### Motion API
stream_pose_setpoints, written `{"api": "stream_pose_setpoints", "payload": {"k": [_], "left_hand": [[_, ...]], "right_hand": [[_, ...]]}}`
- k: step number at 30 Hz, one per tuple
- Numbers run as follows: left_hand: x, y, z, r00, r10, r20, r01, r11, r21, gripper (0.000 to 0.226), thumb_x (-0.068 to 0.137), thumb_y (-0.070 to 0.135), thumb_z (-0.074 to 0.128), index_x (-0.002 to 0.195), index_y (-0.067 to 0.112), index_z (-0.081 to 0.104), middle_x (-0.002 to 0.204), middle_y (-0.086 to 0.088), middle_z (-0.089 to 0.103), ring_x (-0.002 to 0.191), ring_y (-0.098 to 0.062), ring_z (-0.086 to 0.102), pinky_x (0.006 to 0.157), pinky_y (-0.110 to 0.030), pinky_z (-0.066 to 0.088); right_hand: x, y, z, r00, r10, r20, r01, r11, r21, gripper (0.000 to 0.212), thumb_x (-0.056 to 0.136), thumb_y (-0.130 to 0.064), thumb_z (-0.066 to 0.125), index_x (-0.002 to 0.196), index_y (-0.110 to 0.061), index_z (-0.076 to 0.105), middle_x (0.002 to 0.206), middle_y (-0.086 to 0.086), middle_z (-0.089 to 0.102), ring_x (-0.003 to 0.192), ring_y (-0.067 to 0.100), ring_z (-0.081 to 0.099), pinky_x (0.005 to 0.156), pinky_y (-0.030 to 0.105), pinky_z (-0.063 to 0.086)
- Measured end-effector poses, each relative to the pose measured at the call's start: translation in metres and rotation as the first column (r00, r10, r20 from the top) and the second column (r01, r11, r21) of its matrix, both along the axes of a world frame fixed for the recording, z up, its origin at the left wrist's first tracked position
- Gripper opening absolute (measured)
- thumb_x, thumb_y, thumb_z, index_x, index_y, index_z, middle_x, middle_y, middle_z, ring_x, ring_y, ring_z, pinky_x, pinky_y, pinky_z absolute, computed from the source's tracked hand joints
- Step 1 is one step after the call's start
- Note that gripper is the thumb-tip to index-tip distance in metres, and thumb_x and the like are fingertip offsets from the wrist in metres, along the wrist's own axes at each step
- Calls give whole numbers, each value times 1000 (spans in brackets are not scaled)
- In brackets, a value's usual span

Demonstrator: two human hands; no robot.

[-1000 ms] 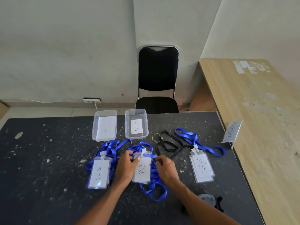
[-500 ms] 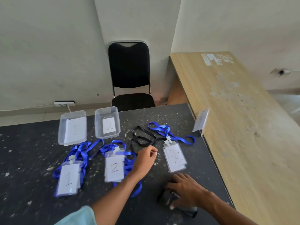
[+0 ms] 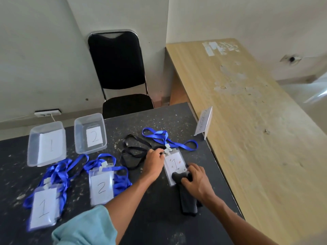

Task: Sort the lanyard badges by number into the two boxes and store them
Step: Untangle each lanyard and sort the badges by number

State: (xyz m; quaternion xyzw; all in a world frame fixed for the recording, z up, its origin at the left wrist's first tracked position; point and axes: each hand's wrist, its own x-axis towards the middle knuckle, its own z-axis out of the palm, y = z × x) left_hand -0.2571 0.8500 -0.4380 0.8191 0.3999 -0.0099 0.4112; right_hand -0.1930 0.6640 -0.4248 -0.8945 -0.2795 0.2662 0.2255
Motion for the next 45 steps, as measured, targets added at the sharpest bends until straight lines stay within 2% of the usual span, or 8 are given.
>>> {"api": "stream_pose_setpoints", "payload": {"k": [6,12,17,23,27,33,41,45], "left_hand": [[-4,-2,7,996,74,48,-72,996,-47,5,95,22,60,91,19,61,91,4,64,84,-16,62,75,-35,53],[-47,8,7,974,211,79,-177,934,-309,13,93,4,61,84,14,64,87,-8,67,81,-25,71,65,-36,63],[-73,8,5,954,289,79,-236,888,-395,11,92,-1,63,89,5,71,92,-11,69,84,-20,71,60,-28,62],[-75,10,3,966,246,76,-211,926,-314,12,93,1,63,90,8,73,87,-6,70,76,-10,66,55,-15,56],[-74,10,-1,969,239,65,-204,919,-338,15,93,3,62,85,12,71,82,-4,65,79,-15,66,64,-33,63],[-76,12,0,981,176,81,-149,952,-268,13,94,6,63,90,14,73,84,-1,69,80,-11,67,65,-27,62],[-76,10,-5,971,219,95,-178,929,-326,14,95,4,60,87,9,71,87,-5,66,82,-16,66,65,-33,63],[-75,11,-5,972,213,99,-168,924,-344,16,95,4,59,87,10,70,90,-6,67,84,-16,67,66,-34,63]], "right_hand": [[-15,-9,1,987,157,-17,-158,987,-26,30,75,-42,51,98,-24,56,139,-9,50,128,15,40,105,32,37],[-21,-11,23,993,-84,-81,96,983,157,13,76,-32,53,79,-23,43,74,-5,57,69,15,54,60,35,45],[-27,22,25,988,49,144,-69,988,136,44,90,-25,57,132,-36,47,116,-14,56,99,15,59,79,36,53],[-68,52,-5,836,424,349,-429,901,-67,50,84,-13,62,130,-30,55,117,-5,61,96,23,61,77,35,53],[-70,30,0,748,608,268,-610,788,-87,36,81,-23,55,114,-35,62,106,-10,61,93,19,60,77,34,54],[-48,52,5,905,323,278,-343,939,27,42,92,-15,53,128,-36,55,115,-10,60,101,16,58,77,35,54],[-70,13,8,621,756,207,-769,639,-28,21,81,-25,50,93,-32,65,96,-11,63,88,15,60,70,32,53],[-42,20,15,830,501,247,-514,858,-13,32,85,-16,51,106,-37,62,107,-17,60,96,13,57,78,29,52]]}}
